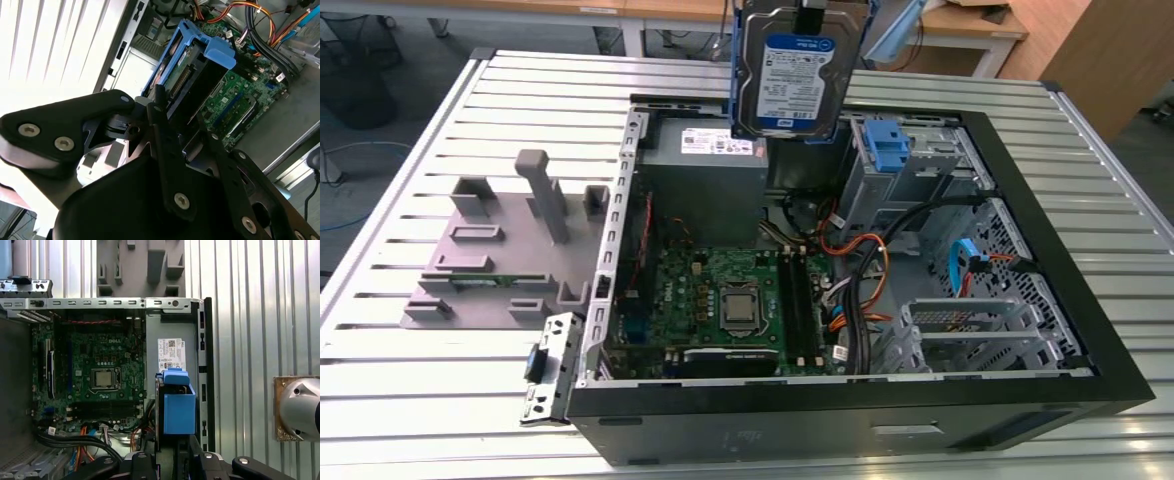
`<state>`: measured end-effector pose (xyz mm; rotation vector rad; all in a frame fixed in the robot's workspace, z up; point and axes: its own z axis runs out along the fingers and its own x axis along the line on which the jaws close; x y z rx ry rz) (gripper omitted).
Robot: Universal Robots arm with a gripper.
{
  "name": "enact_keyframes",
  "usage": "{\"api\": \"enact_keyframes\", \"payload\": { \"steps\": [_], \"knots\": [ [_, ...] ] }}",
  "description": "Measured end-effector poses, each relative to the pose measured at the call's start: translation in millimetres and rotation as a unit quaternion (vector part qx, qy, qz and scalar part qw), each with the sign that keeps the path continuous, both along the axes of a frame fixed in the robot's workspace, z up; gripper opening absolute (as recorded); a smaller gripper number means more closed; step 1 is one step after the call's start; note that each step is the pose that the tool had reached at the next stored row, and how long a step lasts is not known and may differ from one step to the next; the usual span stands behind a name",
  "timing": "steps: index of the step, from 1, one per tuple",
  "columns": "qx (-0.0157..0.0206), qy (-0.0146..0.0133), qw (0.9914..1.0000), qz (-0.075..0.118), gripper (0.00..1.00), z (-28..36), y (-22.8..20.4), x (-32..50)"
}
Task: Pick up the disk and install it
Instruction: 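Pick up the disk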
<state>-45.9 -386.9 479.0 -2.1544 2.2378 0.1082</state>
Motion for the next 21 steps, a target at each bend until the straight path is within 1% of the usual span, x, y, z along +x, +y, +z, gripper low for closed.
{"api": "enact_keyframes", "payload": {
  "steps": [2,5,11,16,21],
  "knots": [
    [0.0000,0.0000,1.00000,0.000,0.35,0.0,0.0,2.1],
    [0.0001,0.0000,1.00000,0.000,0.35,-0.1,-0.3,2.2],
    [0.0000,0.0000,1.00000,0.000,0.35,-0.1,-3.9,2.3],
    [0.0000,0.0000,1.00000,0.000,0.35,-0.3,-8.3,2.5],
    [0.0000,0.0000,1.00000,0.000,0.35,-0.9,-15.1,2.7]
  ]
}}
